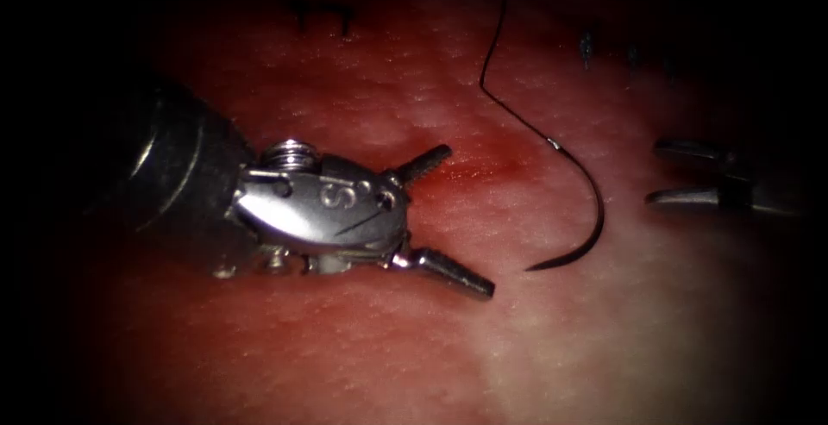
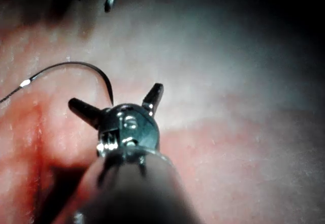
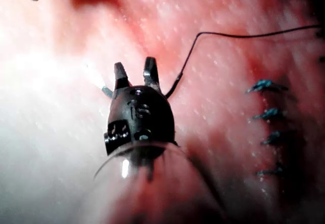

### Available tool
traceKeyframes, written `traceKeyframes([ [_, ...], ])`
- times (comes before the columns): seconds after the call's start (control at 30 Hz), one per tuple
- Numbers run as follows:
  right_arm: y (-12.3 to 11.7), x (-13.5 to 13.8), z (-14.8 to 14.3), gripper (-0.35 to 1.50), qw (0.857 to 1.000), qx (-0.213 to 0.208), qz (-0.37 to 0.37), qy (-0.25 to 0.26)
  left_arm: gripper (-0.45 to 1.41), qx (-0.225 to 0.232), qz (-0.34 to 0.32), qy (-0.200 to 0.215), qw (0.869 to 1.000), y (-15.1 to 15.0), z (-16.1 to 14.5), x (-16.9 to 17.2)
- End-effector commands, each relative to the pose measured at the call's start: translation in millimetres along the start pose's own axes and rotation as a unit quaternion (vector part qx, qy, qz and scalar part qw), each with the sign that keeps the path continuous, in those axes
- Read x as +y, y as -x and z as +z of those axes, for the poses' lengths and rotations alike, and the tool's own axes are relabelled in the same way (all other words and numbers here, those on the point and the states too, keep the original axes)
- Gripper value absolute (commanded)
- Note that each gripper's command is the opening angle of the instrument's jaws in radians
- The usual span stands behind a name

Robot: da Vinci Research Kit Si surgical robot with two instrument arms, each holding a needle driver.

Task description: Wound Closure

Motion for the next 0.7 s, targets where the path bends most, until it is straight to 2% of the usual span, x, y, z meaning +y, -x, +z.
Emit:
traceKeyframes([
  [0.03, 0.5, -0.1, 0.2, 0.42, 0.999, -0.039, 0.003, 0.003, 0.9, 0.016, -0.005, -0.008, 1.0, -0.5, 2.6, -0.9],
  [0.27, 1.0, 0.1, -0.2, 0.44, 0.998, -0.055, 0.013, 0.014, 0.86, 0.044, -0.021, -0.005, 0.999, -0.9, 7.2, -0.4],
  [0.47, 1.0, 0.0, -0.2, 0.44, 0.998, -0.059, 0.013, 0.013, 0.83, 0.089, -0.021, -0.009, 0.996, -2.2, 9.2, 0.0],
  [0.7, 0.9, 0.0, -0.1, 0.44, 0.998, -0.06, 0.017, 0.015, 0.76, 0.115, -0.019, -0.033, 0.993, -4.1, 11.3, -0.2],
])
